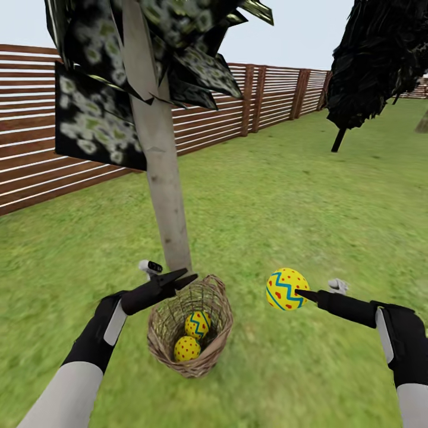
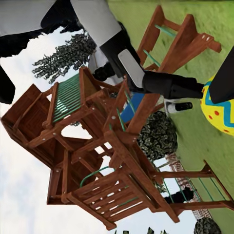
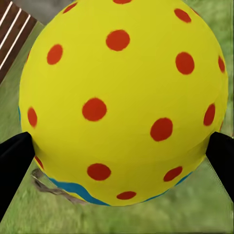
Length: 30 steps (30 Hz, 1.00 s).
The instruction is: Take the three Easter eggs out of the wicker basket on the lawn in the garden, then place them on the lawn next to a single tree (choose any tree) so that all three eggs are next to the same tree and none are left in the basket.
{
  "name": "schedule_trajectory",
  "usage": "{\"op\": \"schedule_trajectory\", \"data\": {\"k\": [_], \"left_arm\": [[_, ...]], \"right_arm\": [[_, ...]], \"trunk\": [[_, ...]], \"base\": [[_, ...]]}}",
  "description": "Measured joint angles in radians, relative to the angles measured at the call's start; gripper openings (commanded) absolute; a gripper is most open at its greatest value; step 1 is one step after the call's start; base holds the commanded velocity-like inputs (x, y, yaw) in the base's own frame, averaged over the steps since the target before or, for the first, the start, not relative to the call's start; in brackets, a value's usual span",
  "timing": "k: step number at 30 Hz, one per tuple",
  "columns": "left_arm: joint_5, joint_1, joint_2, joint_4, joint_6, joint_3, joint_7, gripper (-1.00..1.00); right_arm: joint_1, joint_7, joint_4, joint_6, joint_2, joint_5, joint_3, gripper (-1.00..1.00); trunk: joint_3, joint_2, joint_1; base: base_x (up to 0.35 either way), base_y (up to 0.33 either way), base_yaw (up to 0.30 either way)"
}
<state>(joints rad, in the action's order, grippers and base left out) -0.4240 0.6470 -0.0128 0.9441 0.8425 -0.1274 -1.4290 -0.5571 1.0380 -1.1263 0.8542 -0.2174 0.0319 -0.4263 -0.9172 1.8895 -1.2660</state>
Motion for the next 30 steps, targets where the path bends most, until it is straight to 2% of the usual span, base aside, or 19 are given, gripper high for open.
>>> {"op": "schedule_trajectory", "data": {"k": [8,14,19,30], "left_arm": [[-0.001,0.0,0.0,0.002,-0.002,0.002,0.0,1.0],[-0.001,0.0,0.0,0.002,-0.002,0.005,0.0,1.0],[0.0,0.0,0.0,0.002,-0.002,0.005,0.0,1.0],[-0.001,0.0,0.0,0.002,-0.001,0.005,0.0,1.0]], "right_arm": [[0.0,0.0,0.0,0.0,-0.005,-0.003,-0.002,-1.0],[0.0,-0.001,0.002,0.0,0.002,-0.001,0.0,-1.0],[0.001,-0.018,0.02,-0.043,0.003,-0.004,0.0,-1.0],[0.0,-0.035,0.018,-0.048,0.004,0.001,0.0,-1.0]], "trunk": [[0.006,0.0,0.0],[0.01,0.0,0.0],[0.013,0.0,0.0],[0.021,0.0,0.0]], "base": [[0.0,0.0,-0.277],[0.0,0.0,-0.277],[0.0,0.0,-0.277],[0.0,0.0,-0.277]]}}
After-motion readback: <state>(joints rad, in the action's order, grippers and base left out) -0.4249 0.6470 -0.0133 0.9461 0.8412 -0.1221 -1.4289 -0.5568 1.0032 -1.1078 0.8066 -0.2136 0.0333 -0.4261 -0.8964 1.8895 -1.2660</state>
